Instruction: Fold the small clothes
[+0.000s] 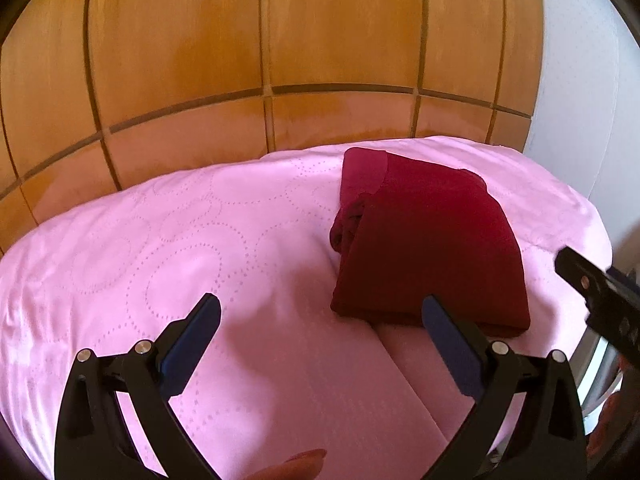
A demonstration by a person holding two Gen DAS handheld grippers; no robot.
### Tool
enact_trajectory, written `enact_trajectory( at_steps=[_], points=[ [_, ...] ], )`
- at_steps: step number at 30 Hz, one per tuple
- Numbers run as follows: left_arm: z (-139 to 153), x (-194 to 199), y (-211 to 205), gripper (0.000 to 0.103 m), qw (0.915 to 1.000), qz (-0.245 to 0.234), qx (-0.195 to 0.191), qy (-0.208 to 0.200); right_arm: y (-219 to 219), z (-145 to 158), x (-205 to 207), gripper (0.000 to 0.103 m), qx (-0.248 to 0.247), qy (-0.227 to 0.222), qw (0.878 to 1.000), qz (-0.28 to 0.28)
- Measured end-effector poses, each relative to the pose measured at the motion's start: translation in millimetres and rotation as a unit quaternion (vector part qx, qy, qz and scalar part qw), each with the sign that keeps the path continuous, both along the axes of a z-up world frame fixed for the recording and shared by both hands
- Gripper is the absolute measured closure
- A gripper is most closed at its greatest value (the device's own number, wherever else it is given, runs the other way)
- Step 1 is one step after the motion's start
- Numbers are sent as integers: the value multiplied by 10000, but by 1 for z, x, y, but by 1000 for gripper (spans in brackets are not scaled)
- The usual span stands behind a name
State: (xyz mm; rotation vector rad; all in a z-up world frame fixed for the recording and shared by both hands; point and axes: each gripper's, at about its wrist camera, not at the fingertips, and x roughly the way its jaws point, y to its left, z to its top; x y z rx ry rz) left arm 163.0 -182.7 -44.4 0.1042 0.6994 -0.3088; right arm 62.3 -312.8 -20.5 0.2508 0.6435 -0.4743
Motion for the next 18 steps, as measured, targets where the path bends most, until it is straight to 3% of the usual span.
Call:
enact_trajectory(
  at_steps=[18],
  points=[
    [7, -13, 8, 2, 9999, 77, 62, -24, 2, -10, -18, 4, -2, 119, 9999, -71]
  ],
)
